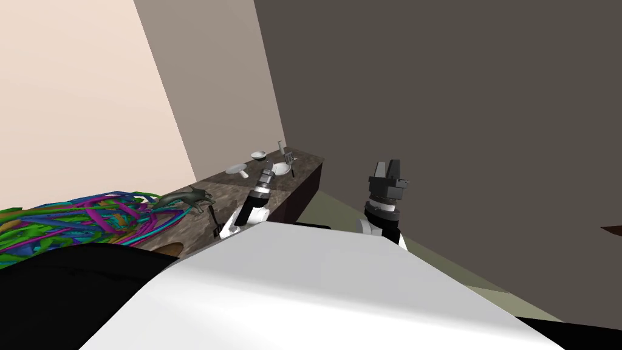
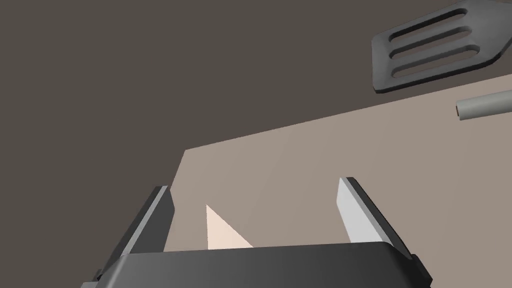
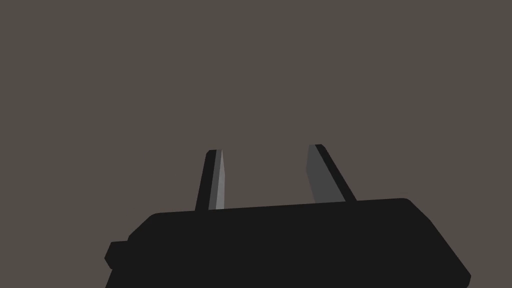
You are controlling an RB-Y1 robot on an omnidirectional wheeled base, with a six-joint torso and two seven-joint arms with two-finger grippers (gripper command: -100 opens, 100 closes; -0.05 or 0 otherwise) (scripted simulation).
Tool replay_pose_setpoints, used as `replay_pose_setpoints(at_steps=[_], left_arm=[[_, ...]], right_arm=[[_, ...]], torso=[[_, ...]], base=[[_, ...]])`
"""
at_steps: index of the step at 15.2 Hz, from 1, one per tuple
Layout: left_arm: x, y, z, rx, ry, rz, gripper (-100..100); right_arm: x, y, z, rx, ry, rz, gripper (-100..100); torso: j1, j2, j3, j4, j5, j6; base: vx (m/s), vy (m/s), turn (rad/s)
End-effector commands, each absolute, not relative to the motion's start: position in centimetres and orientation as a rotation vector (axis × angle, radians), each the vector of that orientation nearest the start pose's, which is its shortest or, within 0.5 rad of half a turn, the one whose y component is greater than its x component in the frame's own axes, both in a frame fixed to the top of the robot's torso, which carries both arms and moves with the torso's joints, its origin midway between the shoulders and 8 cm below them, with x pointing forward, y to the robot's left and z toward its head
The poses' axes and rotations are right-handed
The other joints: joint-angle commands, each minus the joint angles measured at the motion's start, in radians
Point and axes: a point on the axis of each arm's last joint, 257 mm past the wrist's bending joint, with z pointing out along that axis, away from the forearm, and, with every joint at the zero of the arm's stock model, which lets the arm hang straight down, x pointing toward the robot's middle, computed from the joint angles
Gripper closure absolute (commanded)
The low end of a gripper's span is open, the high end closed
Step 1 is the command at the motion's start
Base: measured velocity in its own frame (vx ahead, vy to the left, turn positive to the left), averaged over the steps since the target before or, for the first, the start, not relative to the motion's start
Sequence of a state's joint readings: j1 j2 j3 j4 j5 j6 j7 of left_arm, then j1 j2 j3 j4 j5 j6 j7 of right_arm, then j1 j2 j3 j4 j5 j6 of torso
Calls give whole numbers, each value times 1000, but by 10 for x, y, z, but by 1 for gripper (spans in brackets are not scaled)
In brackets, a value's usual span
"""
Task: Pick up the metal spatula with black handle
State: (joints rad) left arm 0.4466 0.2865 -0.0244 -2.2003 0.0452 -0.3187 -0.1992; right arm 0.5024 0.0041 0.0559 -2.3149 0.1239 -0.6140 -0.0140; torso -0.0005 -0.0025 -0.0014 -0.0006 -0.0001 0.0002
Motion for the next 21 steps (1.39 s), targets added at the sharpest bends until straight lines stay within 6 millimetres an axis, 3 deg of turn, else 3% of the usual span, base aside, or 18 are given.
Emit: replay_pose_setpoints(at_steps=[1,10,21], left_arm=[[394,259,-42,-505,1059,-1073,-100],[409,272,-91,-327,1291,-834,-100],[425,327,-163,-101,1538,-418,-100]], right_arm=[[320,-240,57,474,579,1328,0],[320,-240,57,474,579,1328,0],[320,-240,57,474,579,1328,0]], torso=[[0,0,0,0,0,0],[0,-2,-1,0,0,0],[-1,-3,-2,-1,0,0]], base=[[30,-16,-38],[44,-14,-63],[69,-16,-92]])
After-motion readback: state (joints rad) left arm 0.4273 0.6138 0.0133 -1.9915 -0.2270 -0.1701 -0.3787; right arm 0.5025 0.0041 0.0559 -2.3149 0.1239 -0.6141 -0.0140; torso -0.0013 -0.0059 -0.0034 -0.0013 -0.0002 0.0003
